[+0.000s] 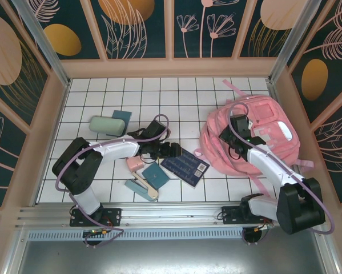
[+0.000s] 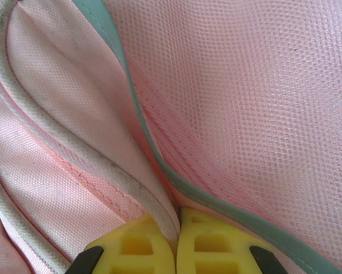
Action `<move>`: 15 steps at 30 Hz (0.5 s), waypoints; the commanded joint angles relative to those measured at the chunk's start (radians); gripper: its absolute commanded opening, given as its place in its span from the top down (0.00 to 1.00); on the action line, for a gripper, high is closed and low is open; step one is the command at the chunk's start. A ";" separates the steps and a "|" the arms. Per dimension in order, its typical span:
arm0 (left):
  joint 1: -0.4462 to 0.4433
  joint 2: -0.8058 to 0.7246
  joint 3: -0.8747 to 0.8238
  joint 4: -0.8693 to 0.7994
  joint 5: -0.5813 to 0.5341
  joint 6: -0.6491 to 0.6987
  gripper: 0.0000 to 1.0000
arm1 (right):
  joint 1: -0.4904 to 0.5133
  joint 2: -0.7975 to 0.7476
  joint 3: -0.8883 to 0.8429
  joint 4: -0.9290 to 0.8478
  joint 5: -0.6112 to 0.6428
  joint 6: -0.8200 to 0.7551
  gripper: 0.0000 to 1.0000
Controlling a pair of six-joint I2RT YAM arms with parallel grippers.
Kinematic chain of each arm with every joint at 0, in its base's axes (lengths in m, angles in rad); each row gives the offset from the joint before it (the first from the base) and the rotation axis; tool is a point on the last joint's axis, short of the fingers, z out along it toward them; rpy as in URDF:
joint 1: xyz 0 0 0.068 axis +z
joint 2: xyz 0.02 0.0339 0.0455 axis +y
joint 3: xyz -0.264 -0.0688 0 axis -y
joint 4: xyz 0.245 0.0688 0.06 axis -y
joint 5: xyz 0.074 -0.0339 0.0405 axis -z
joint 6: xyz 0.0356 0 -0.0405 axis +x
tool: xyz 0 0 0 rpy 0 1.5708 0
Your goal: Pack books, pencil case, and school supplies into a backpack
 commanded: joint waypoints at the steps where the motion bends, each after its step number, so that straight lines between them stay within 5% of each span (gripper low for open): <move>1: 0.019 -0.031 -0.008 -0.036 -0.046 -0.018 0.18 | 0.008 0.000 -0.031 -0.042 0.030 0.067 1.00; 15: 0.020 -0.181 -0.086 -0.040 0.044 -0.222 0.17 | 0.049 0.033 -0.045 -0.012 0.026 0.056 1.00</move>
